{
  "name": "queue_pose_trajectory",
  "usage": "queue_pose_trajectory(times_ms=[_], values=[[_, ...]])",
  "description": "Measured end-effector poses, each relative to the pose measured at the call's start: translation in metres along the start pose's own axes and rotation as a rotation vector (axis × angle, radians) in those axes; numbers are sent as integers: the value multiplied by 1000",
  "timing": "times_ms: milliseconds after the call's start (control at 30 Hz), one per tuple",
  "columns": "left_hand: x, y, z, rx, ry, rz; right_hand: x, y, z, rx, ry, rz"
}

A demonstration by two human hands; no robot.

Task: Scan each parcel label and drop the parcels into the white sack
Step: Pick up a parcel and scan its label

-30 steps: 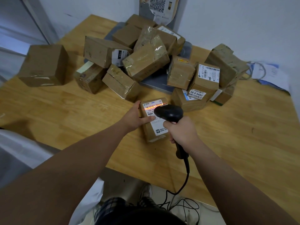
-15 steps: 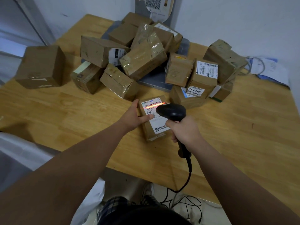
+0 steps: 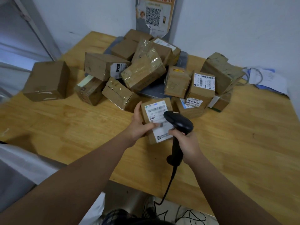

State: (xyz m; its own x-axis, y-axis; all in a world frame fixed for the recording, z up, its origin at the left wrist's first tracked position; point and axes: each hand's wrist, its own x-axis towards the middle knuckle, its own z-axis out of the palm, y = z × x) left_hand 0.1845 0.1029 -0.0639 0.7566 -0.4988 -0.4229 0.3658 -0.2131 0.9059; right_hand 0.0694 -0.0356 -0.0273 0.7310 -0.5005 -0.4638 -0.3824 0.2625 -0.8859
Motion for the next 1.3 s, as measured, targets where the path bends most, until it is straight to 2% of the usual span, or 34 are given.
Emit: queue_pose_trajectory(times_ms=[167,300,433,533,633,767,933,1067,1300], values=[[4,15,-2,-92,65,101,8,-16,-3,43,-33,-63],[4,37,-4,125,54,153,14,-18,-8,138,-33,-43],[13,38,-9,178,84,163,17,-19,-10,222,-94,-64],[18,41,-11,170,2,119,19,-23,-5,155,-93,-59],[23,45,-18,258,-76,80,22,-29,-1,59,-39,-49],[21,49,-24,258,-11,70,23,-35,4,-76,58,-96],[22,30,-27,375,19,98,13,-35,10,-178,-72,-75],[25,20,-30,343,37,107,10,-27,9,-244,-77,-103],[23,23,-33,337,1,102,5,-23,3,-212,-81,-80]])
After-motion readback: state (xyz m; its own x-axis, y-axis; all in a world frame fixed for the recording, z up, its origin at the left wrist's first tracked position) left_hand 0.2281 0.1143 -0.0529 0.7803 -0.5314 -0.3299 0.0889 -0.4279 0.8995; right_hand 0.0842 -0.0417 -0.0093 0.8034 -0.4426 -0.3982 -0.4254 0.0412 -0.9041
